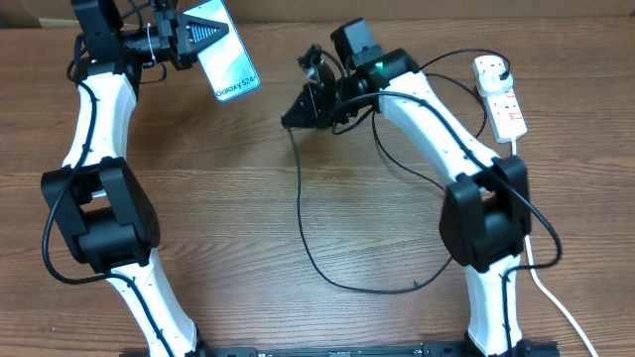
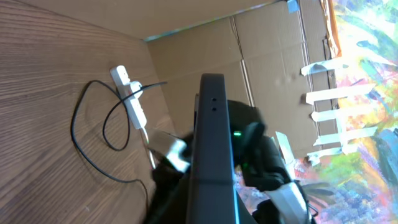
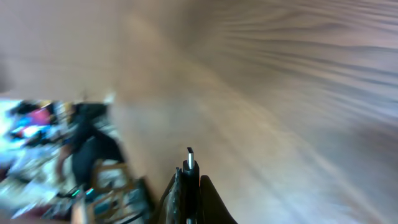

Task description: Plug charger to phone and switch on socket

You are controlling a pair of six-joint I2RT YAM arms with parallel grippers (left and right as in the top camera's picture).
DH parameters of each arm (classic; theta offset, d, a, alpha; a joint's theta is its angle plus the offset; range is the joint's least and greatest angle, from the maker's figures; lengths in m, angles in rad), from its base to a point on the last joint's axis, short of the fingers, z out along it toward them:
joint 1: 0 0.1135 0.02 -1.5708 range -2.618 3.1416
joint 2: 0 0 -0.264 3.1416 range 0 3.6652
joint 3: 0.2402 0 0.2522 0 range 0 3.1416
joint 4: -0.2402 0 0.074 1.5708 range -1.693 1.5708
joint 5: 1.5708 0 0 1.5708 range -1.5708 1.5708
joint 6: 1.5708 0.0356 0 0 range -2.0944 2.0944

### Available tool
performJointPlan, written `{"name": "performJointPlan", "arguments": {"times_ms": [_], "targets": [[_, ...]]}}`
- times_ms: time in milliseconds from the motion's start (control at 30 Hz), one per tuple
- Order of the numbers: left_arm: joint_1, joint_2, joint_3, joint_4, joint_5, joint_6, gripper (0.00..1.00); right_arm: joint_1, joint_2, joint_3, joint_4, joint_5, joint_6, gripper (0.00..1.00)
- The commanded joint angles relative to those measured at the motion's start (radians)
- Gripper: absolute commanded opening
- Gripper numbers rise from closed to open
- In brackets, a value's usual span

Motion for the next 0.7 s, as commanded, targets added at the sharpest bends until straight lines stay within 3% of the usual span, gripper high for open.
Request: {"name": "performJointPlan", "arguments": {"times_ms": [0,433,667], "targets": [[-0.018,-0.008,0.014,0.000,0.027,0.034,0.04,0.004,-0.015,0.005,0.000,-0.154,-0.024,0.04],[-0.029,-0.008,0.014,-0.022,0.003,0.068,0.04,0.004,-0.043,0.005,0.010,-0.281,-0.019,0.04],[-0.051,-0.008,0.014,-0.023,0.009,0.066,0.04,0.004,-0.047,0.004,0.093,-0.290,0.075,0.04]]}}
